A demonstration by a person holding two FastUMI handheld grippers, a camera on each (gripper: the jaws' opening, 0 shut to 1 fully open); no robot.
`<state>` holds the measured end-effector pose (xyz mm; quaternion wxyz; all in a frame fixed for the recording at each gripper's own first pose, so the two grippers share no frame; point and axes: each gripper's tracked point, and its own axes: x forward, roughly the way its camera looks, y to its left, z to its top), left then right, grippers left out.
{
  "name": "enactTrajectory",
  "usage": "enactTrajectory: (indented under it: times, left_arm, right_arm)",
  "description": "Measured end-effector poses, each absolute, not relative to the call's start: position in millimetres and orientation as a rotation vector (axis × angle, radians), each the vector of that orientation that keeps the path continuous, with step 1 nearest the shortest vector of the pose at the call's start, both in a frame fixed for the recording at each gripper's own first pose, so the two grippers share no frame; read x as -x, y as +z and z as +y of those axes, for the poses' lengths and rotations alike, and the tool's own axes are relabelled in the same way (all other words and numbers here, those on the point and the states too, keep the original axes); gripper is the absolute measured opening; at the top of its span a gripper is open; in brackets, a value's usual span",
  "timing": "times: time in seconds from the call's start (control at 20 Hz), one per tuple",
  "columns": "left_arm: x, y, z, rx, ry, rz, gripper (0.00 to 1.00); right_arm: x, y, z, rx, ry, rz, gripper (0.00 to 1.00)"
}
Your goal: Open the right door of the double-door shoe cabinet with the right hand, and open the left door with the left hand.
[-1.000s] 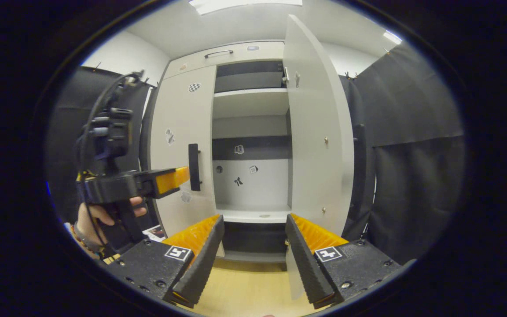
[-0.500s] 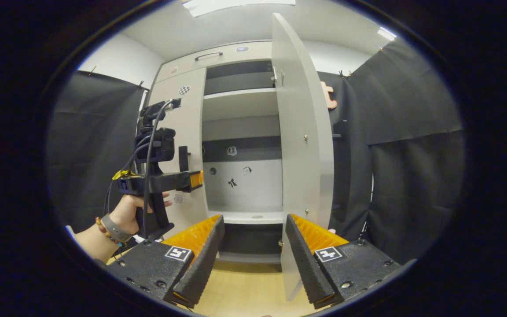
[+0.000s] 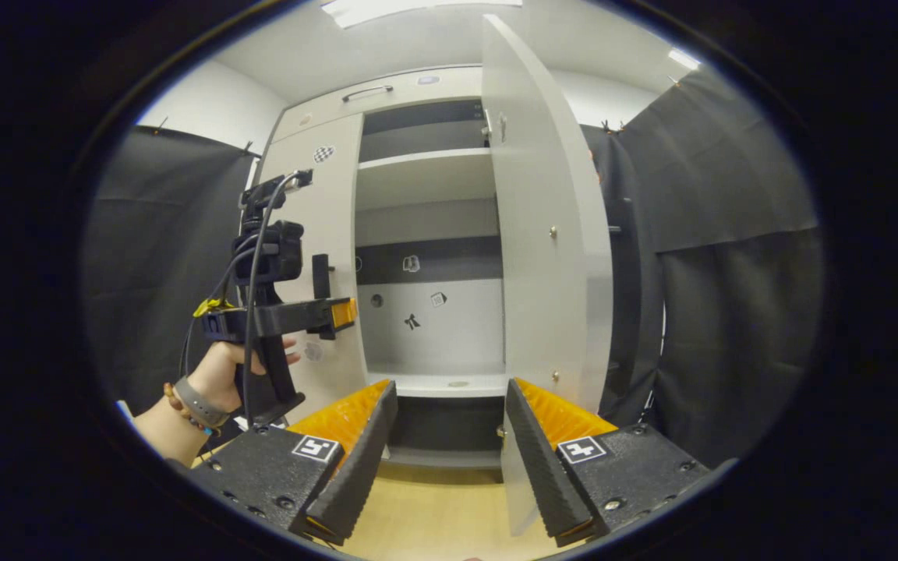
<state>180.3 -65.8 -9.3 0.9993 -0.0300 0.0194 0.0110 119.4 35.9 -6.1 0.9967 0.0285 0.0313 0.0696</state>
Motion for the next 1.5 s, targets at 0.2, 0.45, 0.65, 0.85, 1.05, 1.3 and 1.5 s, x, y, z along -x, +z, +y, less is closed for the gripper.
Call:
enactTrajectory:
  times: [0.2, 0.45, 0.65, 0.85, 1.05, 1.3, 1.5]
  left_arm:
    - [-180.9, -9.9, -66.1, 0.061, 0.016, 0.037, 0.94]
    - [-181.1, -14.7, -70.1, 0.112, -0.025, 0.039, 0.45]
    - [-176.8, -12.6, -69.1, 0.043, 0.005, 0.022, 0.15]
    - [-175.2, -14.5, -70.3, 0.053, -0.033, 0.030, 0.03]
    - [-166.8, -12.6, -70.5, 0.044, -0.031, 0.021, 0.03]
    - [-150.9, -11.9, -69.4, 0.060, -0.050, 0.050, 0.03]
    - [-129.7, -10.0, -65.4, 0.075, -0.068, 0.046, 0.03]
  right_arm:
    - [-120.4, -6.5, 37.4, -0.054, 0.143, 0.060, 0.87]
    - [-121.0, -9.7, 39.2, -0.058, 0.142, 0.071, 0.88]
    - [-121.5, -9.7, 38.5, -0.055, 0.136, 0.070, 0.87]
    - [-120.1, -8.9, 37.7, -0.054, 0.130, 0.065, 0.88]
    - [-117.7, -9.9, 39.5, -0.050, 0.123, 0.070, 0.88]
    - [-110.6, -8.8, 40.2, -0.039, 0.110, 0.061, 0.87]
    - [-104.5, -10.1, 44.4, -0.039, 0.110, 0.064, 0.88]
